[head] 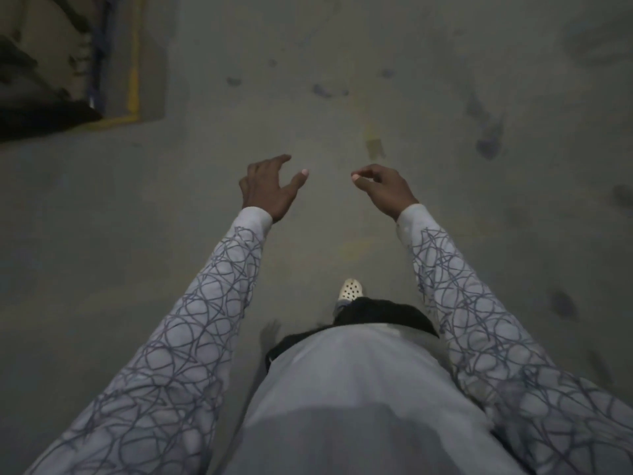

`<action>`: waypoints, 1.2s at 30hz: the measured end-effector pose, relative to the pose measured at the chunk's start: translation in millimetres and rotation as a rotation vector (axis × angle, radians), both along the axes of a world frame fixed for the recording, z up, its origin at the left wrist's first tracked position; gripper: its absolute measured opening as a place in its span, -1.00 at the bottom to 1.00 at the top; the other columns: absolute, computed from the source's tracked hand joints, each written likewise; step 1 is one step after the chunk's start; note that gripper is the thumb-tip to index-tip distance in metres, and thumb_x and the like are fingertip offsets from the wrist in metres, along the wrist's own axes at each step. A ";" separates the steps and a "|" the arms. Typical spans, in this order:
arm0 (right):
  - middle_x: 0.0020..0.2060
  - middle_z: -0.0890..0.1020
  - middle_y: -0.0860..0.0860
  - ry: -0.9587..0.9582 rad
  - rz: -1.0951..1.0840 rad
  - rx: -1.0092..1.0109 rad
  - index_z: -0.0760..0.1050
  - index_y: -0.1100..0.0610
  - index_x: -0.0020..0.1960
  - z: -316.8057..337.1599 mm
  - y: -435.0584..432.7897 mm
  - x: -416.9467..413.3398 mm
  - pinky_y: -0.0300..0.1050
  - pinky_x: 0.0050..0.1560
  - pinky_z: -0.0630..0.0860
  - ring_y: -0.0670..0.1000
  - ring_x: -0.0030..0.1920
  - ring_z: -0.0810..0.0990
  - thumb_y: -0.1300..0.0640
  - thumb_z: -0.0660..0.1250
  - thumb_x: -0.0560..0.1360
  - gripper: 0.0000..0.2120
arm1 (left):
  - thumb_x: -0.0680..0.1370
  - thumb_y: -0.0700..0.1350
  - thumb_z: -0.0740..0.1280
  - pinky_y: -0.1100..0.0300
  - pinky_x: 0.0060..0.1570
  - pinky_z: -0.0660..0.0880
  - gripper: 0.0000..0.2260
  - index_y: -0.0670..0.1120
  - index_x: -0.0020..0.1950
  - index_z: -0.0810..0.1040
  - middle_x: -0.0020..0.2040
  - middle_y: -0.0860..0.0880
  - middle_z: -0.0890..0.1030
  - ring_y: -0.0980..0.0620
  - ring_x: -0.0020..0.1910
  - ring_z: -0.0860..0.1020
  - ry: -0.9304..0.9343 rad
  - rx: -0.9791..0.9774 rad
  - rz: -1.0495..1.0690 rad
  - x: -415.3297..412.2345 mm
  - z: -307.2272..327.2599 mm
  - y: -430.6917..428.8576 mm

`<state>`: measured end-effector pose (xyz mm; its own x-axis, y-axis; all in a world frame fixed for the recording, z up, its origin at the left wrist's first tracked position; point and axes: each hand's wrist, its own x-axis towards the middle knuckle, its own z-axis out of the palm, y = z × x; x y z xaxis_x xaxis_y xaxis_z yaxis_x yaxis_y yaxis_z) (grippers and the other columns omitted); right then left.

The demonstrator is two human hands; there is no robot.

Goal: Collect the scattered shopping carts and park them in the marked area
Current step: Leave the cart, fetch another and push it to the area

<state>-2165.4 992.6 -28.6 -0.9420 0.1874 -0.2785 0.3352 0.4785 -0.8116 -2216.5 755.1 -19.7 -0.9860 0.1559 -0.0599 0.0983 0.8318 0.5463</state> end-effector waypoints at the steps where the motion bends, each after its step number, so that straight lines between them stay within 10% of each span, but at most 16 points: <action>1: 0.19 0.64 -0.01 -0.004 0.008 -0.001 0.63 0.04 0.19 4.9 7.0 -28.9 -0.18 0.26 0.41 -0.07 0.22 0.54 -0.03 0.37 0.56 -0.75 | 0.56 0.28 0.27 -0.01 0.38 0.14 -0.51 0.08 0.42 0.46 0.40 0.01 0.48 -0.06 0.46 0.26 0.002 0.011 0.010 -24.9 4.2 8.4; 36: 0.10 0.68 -0.04 0.007 -0.121 -0.065 0.63 -0.09 0.01 -1.6 121.7 -951.6 -0.14 0.26 0.46 -0.06 0.14 0.59 -0.03 0.40 0.53 -0.91 | 0.56 0.27 0.27 -0.01 0.39 0.14 -0.52 0.09 0.42 0.45 0.40 0.04 0.48 -0.03 0.45 0.25 -0.003 0.094 -0.017 -955.8 3.3 125.5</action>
<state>-3117.0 1114.3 -30.2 -0.9154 0.2819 -0.2872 0.3816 0.3816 -0.8419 -3172.2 880.6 -16.4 -0.9830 0.1773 -0.0476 0.1097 0.7753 0.6220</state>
